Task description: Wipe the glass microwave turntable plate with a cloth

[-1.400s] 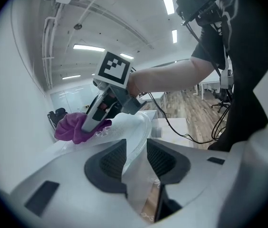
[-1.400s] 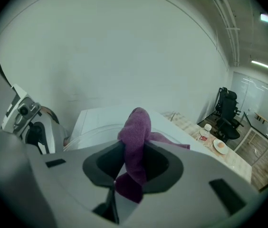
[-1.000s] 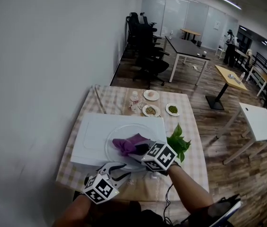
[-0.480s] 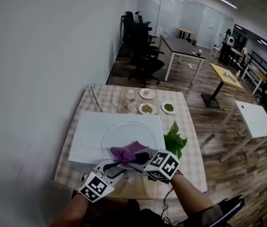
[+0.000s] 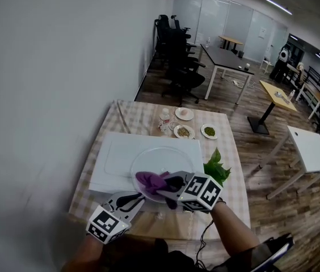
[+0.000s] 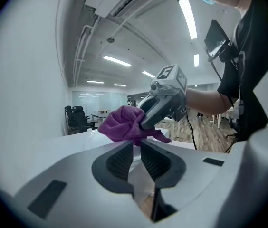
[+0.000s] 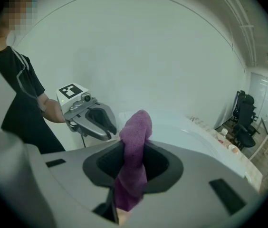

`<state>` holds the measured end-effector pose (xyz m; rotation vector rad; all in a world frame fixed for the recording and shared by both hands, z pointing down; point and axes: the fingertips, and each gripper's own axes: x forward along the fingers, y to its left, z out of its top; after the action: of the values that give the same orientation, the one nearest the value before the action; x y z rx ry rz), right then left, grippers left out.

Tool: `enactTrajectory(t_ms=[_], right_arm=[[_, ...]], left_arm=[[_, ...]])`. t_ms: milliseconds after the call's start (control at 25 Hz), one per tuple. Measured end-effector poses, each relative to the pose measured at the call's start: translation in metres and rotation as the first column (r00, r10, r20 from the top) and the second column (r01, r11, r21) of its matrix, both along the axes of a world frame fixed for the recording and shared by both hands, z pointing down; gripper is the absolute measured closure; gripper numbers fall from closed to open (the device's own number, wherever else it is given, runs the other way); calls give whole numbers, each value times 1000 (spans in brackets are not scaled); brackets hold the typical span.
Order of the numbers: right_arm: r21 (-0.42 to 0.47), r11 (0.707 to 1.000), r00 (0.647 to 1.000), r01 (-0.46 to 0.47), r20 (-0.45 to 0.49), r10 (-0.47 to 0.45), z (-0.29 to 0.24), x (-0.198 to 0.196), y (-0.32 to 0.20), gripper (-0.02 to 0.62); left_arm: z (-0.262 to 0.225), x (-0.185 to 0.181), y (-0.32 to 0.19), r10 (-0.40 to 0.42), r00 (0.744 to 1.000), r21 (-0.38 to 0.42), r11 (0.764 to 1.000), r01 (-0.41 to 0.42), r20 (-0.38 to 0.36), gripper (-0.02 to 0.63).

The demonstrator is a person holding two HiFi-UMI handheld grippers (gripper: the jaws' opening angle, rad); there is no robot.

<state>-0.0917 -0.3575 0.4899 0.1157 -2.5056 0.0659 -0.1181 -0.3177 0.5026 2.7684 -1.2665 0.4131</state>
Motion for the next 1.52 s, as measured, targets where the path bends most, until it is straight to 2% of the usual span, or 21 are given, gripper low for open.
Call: enactTrajectory(t_ms=[240,400,520,640,800,1080,1360,1520], right_arm=[[37,997,996,-73,56,71,-23,-35,-56,489],[49,980,977,-193,105,187,-27,-53,-101,489],[106,959,964,-262,66,256,-20,-58,-129,491],[150,954,965,-258,-14,263,-2,-63,-140,491],[173,961,970,-214,-81,230,15,-69,-133,491],[116,968,973,-223,-32,228,25,-71,-97,491],[89,980,983,-178,-22,181,16,-74,-52,491],[88,979,982,-182,-27,185,15,-73,-30,489]], left_arm=[[-21,-34,4,-129,989,19,991,131,-76,573],[-29,-59,11,-228,964,1,973,230,-136,597],[-33,-72,21,-274,951,-7,961,276,-143,597],[-31,-82,28,-314,941,-10,949,316,-128,597],[-28,-90,32,-345,930,-20,938,345,-130,598],[-34,-92,35,-333,933,-7,942,335,-139,598],[-40,-100,34,-333,926,-5,941,338,-176,598],[-42,-103,36,-321,928,0,945,327,-188,597]])
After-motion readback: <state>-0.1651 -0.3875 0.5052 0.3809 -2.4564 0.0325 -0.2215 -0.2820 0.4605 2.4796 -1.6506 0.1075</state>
